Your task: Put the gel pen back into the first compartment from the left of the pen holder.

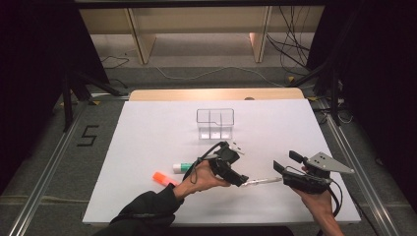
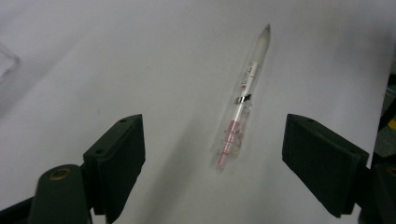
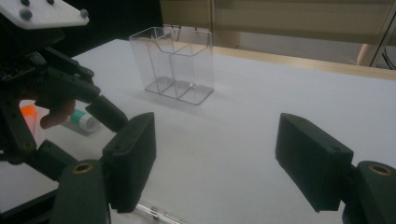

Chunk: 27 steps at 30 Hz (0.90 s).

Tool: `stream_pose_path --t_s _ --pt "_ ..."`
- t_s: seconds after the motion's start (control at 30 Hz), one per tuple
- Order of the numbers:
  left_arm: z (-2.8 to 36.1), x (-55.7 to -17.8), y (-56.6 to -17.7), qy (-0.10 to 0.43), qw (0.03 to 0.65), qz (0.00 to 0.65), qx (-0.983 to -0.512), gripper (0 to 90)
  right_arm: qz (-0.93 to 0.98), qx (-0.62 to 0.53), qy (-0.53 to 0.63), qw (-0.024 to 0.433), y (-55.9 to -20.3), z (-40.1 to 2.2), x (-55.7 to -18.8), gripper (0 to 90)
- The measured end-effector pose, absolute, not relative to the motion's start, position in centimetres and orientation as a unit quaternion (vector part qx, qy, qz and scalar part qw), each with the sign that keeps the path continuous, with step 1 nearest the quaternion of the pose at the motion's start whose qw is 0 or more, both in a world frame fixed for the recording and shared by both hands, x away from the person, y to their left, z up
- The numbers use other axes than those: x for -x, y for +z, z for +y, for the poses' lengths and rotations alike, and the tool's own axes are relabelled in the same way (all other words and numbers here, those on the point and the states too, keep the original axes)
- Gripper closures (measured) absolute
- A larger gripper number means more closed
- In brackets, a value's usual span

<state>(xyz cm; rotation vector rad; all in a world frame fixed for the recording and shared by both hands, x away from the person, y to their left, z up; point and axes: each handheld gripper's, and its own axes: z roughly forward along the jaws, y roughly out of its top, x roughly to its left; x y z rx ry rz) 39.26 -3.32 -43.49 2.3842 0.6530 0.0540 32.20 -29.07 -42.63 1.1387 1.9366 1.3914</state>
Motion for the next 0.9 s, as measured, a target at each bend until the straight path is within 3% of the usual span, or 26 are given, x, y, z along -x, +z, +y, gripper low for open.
stream_pose_path --t_s 0.3,0.9 --pt "-5.6 -39.4 -44.1 0.008 0.299 0.220 -0.928 25.2 0.710 -0.422 0.502 0.255 -42.7 -29.5 -32.2 29.8" --pt "-9.0 -39.6 -45.3 -0.010 0.266 0.182 -0.947 44.3 0.716 -0.425 0.493 0.253 -43.0 -29.6 -32.4 29.8"
